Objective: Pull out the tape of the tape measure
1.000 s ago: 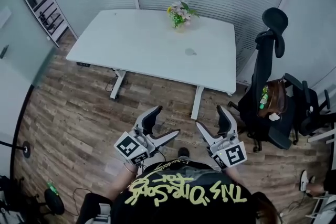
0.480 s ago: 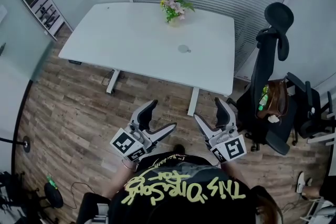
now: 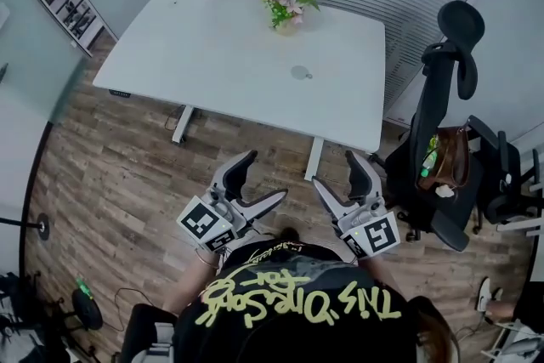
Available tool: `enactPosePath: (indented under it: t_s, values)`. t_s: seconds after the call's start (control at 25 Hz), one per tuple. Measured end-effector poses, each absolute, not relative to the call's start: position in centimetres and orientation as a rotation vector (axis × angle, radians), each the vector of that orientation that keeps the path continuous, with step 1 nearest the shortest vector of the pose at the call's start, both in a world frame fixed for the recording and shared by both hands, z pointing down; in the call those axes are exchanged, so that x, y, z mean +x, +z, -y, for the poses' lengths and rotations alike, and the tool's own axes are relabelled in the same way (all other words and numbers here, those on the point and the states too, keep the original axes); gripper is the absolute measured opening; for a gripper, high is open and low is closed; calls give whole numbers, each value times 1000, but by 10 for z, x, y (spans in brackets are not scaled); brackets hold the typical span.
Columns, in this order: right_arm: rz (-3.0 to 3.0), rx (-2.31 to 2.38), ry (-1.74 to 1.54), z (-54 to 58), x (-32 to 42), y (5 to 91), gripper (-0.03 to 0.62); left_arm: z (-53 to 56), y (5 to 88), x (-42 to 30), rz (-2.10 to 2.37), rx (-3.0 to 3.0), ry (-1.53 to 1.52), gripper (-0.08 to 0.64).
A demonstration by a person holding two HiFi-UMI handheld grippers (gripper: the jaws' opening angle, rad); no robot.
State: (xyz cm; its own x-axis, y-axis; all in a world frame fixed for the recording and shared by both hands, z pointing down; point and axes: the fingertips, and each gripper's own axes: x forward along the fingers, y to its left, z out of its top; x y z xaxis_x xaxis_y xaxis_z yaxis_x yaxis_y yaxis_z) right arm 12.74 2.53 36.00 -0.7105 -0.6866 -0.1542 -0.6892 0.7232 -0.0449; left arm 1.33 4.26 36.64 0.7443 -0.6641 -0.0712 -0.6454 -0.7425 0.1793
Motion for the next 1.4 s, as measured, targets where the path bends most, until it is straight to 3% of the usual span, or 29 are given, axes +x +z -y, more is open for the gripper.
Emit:
enactPosePath:
  t_s: [0.76,1.4]
  values:
    - [-2834,-1053,-43,-8,124,385,350,-31,386,8,1118,2728,-166,385]
    - [-2851,-1113,12,84,96,384,350,80,378,-8,1008,2781,-229,385]
